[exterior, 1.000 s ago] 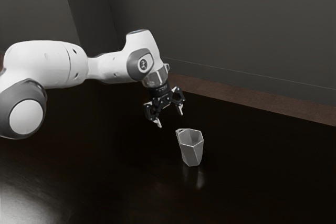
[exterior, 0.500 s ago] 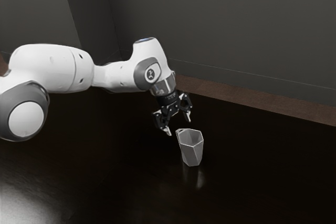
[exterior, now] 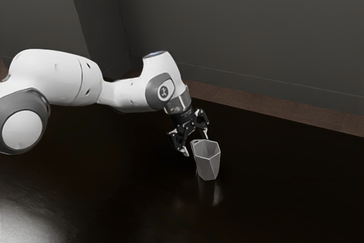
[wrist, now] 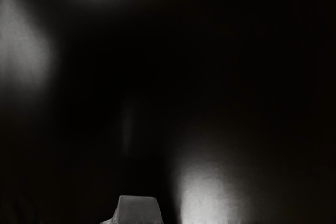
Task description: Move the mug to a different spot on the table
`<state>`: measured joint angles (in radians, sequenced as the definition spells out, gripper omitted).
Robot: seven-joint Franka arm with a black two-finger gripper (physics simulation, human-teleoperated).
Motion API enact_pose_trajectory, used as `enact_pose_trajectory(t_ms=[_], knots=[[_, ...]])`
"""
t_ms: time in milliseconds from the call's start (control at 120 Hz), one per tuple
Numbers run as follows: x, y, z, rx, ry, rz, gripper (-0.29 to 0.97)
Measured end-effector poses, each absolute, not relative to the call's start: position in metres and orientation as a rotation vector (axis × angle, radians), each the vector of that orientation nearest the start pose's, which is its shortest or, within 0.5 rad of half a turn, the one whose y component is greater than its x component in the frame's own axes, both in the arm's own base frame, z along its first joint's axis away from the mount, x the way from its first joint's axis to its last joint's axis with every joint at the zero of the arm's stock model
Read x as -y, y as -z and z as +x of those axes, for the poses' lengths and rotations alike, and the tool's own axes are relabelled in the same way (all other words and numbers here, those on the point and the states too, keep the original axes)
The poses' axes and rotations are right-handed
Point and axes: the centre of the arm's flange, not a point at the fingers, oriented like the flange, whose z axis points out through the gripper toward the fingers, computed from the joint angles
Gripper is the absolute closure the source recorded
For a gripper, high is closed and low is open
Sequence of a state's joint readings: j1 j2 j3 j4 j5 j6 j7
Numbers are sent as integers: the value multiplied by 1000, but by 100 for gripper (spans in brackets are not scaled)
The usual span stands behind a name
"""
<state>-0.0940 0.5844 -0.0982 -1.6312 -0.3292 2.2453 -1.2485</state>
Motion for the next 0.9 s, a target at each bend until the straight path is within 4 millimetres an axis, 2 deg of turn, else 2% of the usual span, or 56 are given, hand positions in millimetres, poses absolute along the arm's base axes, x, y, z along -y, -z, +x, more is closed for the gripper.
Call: enact_pose_trajectory(t_ms=[900], knots=[[147, -265, 671, 2129, -318, -2679, 3]])
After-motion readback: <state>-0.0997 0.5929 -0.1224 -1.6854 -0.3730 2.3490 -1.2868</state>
